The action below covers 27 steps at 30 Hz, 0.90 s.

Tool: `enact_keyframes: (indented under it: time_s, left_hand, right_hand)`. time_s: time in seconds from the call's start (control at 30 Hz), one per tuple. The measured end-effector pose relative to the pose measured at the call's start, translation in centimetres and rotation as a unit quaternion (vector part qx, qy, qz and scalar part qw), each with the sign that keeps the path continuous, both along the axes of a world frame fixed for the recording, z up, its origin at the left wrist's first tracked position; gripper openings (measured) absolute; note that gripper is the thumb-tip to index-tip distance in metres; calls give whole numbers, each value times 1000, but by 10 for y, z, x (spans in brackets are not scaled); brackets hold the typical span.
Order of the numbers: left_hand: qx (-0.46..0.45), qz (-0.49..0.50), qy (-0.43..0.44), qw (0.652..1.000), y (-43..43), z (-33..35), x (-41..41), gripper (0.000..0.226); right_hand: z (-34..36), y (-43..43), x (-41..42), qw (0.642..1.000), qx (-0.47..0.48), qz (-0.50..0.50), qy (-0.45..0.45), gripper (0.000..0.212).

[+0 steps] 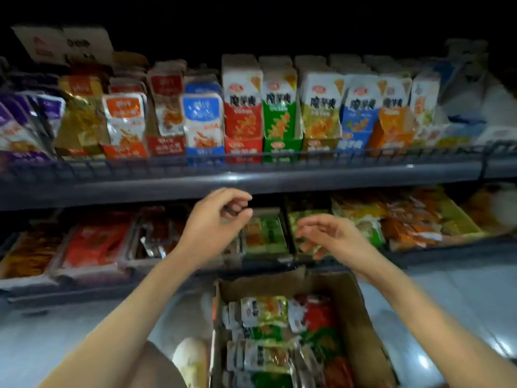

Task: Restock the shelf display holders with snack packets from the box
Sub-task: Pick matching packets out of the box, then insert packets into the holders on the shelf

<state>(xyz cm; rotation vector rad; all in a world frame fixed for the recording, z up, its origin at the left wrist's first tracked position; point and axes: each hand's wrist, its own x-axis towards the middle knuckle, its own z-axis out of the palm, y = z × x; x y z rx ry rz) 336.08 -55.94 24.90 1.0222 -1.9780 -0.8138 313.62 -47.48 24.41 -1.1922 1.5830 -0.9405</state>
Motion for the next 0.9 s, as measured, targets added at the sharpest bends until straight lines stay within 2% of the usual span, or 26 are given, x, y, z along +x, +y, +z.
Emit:
enact_keyframes:
  time_s: [0.1,0.23,0.37,0.4,0.53,0.67,0.77,0.83,0.9]
  left_hand:
    - [53,-21,-63,996,34,-54,-13,19]
    - [173,-38,-151,972,67,-136,-16,16]
    - [222,-13,-197,955,89,-206,-5,18]
    - [220,5,-207,953,93,-217,-2,20]
    - [90,88,-298,946,96,-258,10,34]
    - [88,131,-327,932,85,-296,15,45]
    - [94,138,-336,927,77,-315,18,48]
    - [93,142,-343,924,75,-324,20,49]
    - [85,141,-343,925,76,-329,24,48]
  right_hand:
    - [-57,37,-22,997,66,-31,19,19]
    - [-140,73,-44,984,168,-60,30,17]
    - [-202,95,-47,968,235,-89,29,16]
    - [-216,97,-44,965,241,-97,24,16]
    - [-270,88,-21,963,249,-103,29,15]
    - [-313,66,18,946,271,-165,-65,12]
    - [-344,51,42,933,299,-164,-114,7]
    - [-369,48,51,949,295,-98,-51,16]
    - [-387,46,54,955,288,16,67,40]
